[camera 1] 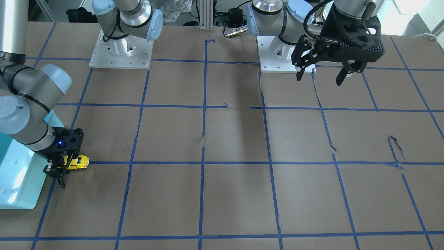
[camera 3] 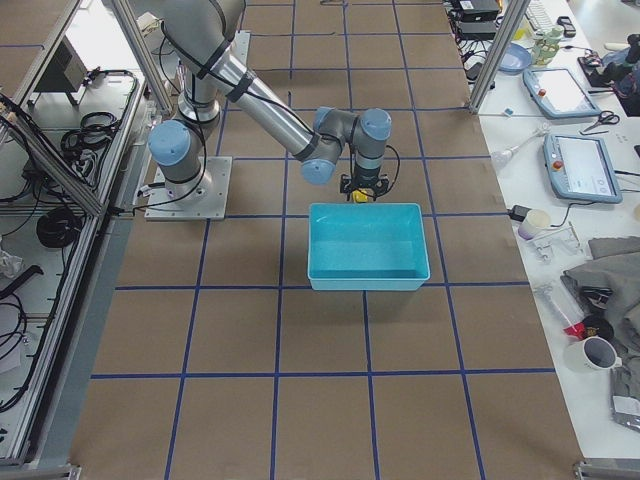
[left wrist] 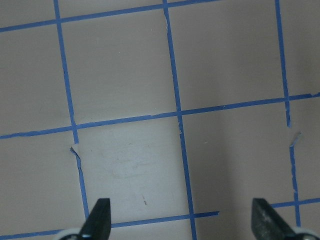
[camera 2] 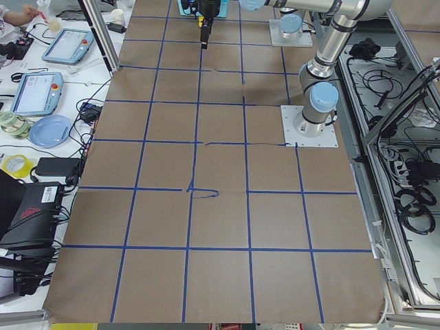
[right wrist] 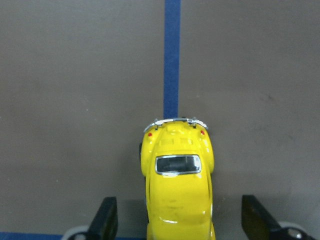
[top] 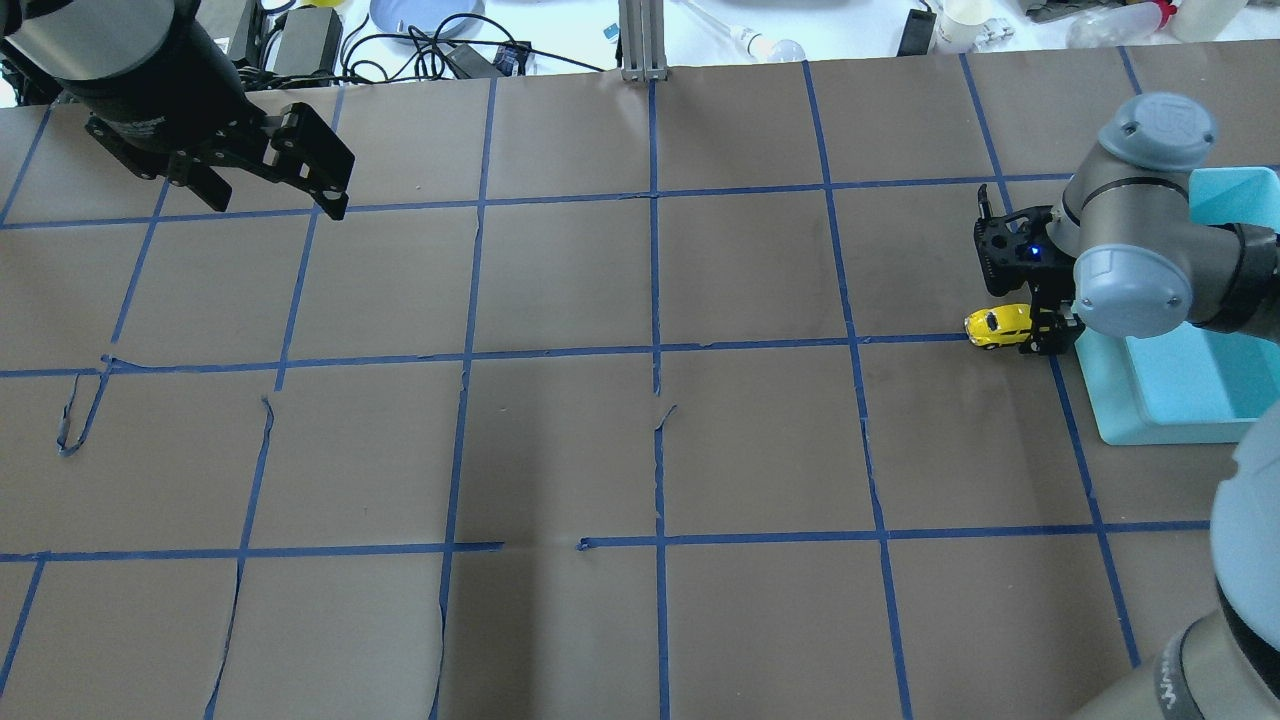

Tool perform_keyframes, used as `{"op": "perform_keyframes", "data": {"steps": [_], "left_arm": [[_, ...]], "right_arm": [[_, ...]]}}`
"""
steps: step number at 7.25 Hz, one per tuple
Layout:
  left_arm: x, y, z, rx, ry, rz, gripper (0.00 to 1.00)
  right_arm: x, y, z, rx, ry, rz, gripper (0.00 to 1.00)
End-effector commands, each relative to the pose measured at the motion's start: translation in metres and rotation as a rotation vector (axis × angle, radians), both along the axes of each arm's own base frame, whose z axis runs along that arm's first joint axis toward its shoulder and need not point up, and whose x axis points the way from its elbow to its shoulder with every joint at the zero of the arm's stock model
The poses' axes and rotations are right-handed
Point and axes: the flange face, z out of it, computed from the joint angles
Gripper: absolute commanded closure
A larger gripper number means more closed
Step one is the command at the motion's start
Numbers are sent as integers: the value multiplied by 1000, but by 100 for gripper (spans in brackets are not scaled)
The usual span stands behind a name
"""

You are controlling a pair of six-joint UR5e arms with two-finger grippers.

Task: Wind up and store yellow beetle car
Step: 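Lower the right gripper over the yellow car and close on it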

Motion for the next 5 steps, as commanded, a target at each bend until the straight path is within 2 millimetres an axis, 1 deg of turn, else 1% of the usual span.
{"op": "perform_keyframes", "data": {"steps": [1,2,4,5], "left_arm": [[1,0,1,-1,0,1,0],[1,0,1,-1,0,1,0],[1,0,0,0,0,3,0],[1,0,0,0,0,3,0]], "right_arm": [[0,0,-1,0,2,13,38],[0,0,1,-3,4,10,69],[2,-1,8,-13,4,4,91],[6,-4,15,-31,-1,9,97]]}}
